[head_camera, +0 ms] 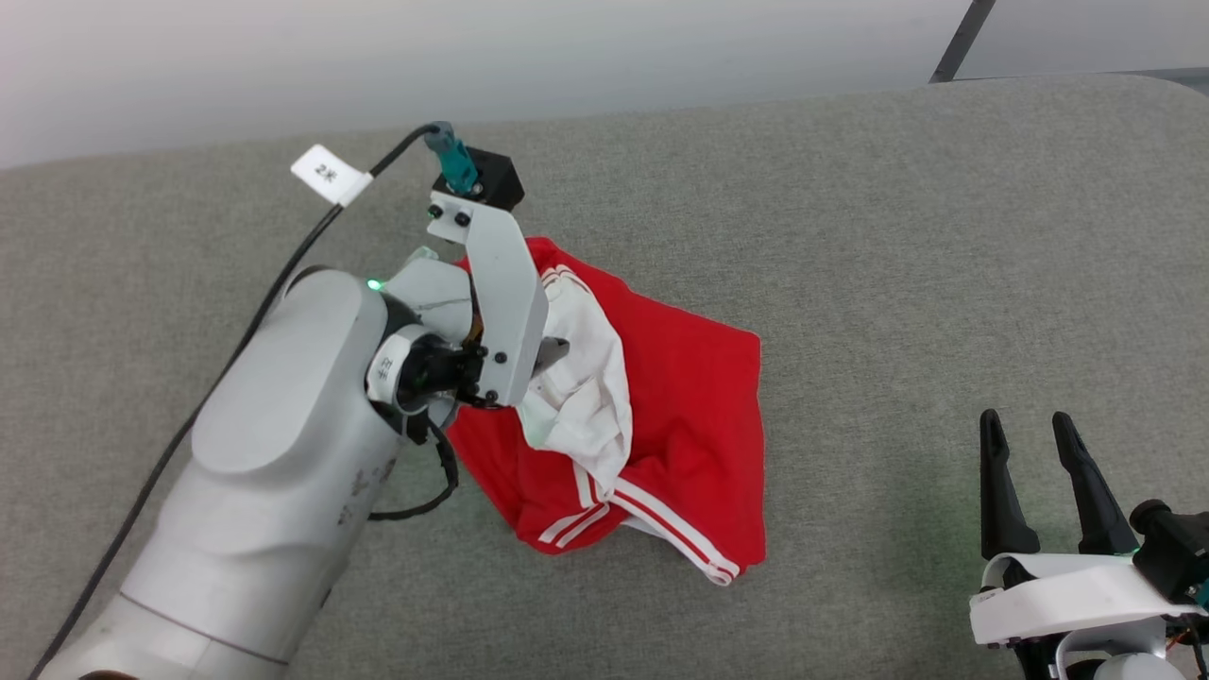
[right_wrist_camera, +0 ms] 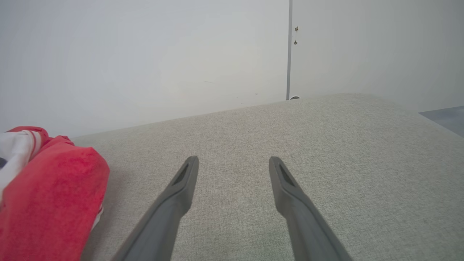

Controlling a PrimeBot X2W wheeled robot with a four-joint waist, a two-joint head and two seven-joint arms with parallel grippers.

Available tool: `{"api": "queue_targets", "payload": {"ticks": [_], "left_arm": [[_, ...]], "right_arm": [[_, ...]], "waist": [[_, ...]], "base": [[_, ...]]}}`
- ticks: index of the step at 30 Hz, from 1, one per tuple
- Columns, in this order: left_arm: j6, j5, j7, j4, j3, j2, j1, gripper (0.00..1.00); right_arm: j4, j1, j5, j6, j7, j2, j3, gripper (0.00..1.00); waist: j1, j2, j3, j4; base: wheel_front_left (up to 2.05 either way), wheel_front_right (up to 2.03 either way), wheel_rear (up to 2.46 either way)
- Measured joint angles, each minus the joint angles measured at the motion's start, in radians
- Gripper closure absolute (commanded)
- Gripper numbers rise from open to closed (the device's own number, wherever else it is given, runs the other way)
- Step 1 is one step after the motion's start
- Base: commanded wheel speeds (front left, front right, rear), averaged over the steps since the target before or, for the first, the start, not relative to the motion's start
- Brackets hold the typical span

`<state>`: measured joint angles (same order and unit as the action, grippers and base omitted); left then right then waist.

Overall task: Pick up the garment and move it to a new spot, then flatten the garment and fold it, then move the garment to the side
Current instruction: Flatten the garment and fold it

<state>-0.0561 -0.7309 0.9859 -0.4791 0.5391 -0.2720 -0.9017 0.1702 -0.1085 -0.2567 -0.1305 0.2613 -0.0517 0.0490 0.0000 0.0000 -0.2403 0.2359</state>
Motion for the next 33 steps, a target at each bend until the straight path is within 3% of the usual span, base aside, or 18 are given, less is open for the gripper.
{"api": "queue_targets", "payload": {"ticks": [7,15,33], "left_arm": [[0.005,-0.012,0.025,-0.002,-0.001,0.001,-0.021,1.00],[0.041,-0.026,0.086,0.060,-0.010,-0.034,-0.021,1.00],[0.205,-0.063,0.188,0.273,-0.141,-0.315,0.230,1.00]], "right_arm": [[0.000,0.000,0.000,0.000,0.000,0.000,0.006,0.00],[0.001,0.008,0.013,0.000,0.000,0.000,0.020,0.00],[0.000,0.038,0.061,0.000,0.000,0.000,0.039,0.00]], "waist": [[0.0000,0.0000,0.003,-0.010],[0.0000,0.0000,0.023,-0.045],[0.0000,0.0000,0.075,-0.168]], "base": [[0.00,0.00,0.00],[0.00,0.00,0.00],[0.00,0.00,0.00]]}}
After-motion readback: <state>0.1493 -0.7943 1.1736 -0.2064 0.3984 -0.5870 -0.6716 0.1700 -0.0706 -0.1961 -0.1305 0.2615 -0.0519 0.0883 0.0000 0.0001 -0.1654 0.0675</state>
